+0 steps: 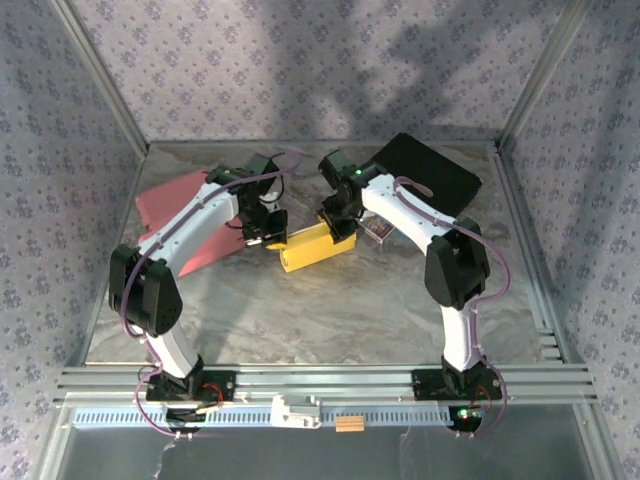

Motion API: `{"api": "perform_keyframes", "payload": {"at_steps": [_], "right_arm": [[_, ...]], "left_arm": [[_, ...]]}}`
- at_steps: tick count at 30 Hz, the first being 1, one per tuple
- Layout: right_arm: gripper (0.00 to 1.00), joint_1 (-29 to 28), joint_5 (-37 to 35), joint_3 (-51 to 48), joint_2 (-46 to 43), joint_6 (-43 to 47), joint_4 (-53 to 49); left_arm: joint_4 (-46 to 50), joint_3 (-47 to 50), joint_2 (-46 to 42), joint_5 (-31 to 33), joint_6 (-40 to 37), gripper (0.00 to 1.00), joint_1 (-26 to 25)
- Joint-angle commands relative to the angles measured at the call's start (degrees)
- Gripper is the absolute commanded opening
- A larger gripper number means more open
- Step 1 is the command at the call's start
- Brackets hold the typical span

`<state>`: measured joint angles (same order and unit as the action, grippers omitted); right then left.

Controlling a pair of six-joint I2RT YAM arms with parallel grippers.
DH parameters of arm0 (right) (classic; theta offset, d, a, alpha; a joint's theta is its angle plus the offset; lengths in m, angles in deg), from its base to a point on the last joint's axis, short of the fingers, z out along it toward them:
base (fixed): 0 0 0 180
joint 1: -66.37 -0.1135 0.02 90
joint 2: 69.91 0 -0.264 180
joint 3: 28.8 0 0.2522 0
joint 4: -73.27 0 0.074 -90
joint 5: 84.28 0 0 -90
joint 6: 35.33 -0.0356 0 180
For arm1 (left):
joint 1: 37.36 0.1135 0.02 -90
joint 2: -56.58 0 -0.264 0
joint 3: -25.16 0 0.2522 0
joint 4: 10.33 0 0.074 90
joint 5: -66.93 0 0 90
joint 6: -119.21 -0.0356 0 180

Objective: Fold the paper box

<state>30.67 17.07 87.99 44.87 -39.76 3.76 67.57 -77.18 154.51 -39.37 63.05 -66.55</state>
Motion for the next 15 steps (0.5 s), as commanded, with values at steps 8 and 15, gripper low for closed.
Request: {"api": "perform_keyframes", "payload": {"at_steps": [8, 15], "right_arm": [[0.4, 0.0, -0.46, 1.05, 2.73, 1.15, -3.1], [0.4, -0.03, -0.37, 1.35, 2.9, 1.18, -3.11]], "left_arm": [[-2.71, 3.05, 2.03, 4.48, -3.41, 0.0, -2.05], [-3.65, 3.94, 2.35, 5.93, -3.79, 0.0, -3.31]]}}
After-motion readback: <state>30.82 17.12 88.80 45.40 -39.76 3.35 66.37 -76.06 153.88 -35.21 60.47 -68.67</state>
